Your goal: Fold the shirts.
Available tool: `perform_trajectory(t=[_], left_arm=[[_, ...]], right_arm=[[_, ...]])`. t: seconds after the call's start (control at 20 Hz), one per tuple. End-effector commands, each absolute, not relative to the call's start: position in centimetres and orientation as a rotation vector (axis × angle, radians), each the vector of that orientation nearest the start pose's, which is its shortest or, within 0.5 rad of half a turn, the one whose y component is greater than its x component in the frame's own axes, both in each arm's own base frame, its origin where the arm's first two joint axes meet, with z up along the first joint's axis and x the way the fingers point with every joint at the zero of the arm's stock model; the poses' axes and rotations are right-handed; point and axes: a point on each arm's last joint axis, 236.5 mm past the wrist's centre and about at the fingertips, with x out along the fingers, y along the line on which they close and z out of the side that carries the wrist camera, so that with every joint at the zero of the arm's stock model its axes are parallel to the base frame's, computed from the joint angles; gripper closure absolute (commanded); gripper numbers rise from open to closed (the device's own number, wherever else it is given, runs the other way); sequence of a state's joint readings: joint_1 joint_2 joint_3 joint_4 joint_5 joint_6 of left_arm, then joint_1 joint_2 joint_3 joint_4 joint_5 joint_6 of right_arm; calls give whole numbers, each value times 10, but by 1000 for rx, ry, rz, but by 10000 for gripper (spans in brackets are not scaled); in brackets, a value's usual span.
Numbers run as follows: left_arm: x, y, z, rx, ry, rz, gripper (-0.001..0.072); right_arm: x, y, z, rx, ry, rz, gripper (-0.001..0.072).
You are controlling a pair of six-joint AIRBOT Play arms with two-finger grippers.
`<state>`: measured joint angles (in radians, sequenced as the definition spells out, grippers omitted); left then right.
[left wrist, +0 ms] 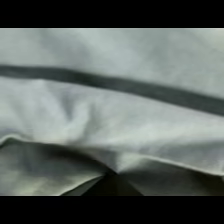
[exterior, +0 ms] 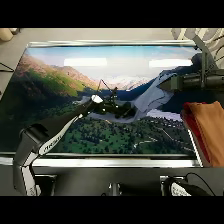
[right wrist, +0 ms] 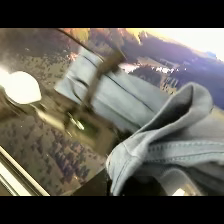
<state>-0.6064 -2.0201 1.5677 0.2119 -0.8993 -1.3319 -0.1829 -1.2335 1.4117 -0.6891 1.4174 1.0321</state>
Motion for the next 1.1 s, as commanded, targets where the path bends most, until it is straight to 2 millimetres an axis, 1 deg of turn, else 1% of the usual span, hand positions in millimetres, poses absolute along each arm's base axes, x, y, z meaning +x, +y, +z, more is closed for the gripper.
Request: perform_trajectory(t=[0.0, 0.05, 0.1, 0.15, 0.2, 0.25, 0.3, 0.35, 0.4, 0.45, 0.5, 0.55, 0.6, 0.65, 0.7, 0.75, 0.8, 0.85, 0.9, 0.95, 1.0, 1.05], left_arm=[[376, -481, -34, -902, 1363, -954, 684], [394, -465, -26, -864, 1312, -934, 685], [416, -440, -12, -821, 1256, -891, 685], [437, -410, 2, -775, 1205, -843, 685], [459, -373, 22, -716, 1142, -788, 684], [479, -329, 44, -664, 1074, -718, 684], [495, -288, 68, -628, 1010, -650, 684], [506, -248, 95, -603, 944, -588, 684], [512, -208, 126, -586, 869, -535, 684], [512, -175, 159, -575, 795, -497, 683], [507, -149, 188, -570, 733, -470, 683], [499, -128, 216, -564, 674, -448, 683], [489, -114, 239, -555, 627, -436, 683], [478, -105, 261, -540, 582, -428, 683], [468, -102, 278, -522, 544, -429, 682], [458, -102, 294, -489, 507, -442, 682], [450, -104, 303, -477, 490, -451, 682], [444, -106, 309, -469, 483, -459, 683], [439, -109, 310, -464, 488, -468, 682], [436, -111, 308, -459, 502, -476, 682], [434, -112, 304, -448, 520, -482, 682], [432, -113, 300, -417, 533, -491, 682]], right_arm=[[388, 112, 190, 284, 856, 747, 698], [391, 111, 191, 286, 848, 740, 698], [394, 111, 190, 296, 846, 740, 698], [396, 115, 187, 304, 850, 749, 699], [400, 123, 183, 305, 853, 759, 699], [405, 137, 176, 303, 859, 779, 699], [409, 155, 168, 299, 869, 804, 698], [414, 179, 157, 298, 881, 835, 698], [419, 204, 144, 300, 893, 862, 698], [421, 231, 129, 310, 909, 893, 698], [423, 261, 112, 331, 930, 928, 698], [420, 294, 94, 360, 953, 970, 698], [418, 321, 76, 396, 977, 1000, 697], [415, 347, 56, 450, 1007, 1017, 696], [414, 369, 43, 542, 1033, 1022, 688], [419, 389, 34, 633, 1030, 1016, 552], [425, 401, 32, 694, 996, 1018, 355], [434, 406, 37, 734, 945, 1022, 65], [442, 402, 43, 746, 910, 1016, 27], [449, 391, 49, 744, 890, 1008, 27], [453, 376, 55, 714, 878, 1012, 27], [456, 355, 61, 666, 878, 1013, 27]])
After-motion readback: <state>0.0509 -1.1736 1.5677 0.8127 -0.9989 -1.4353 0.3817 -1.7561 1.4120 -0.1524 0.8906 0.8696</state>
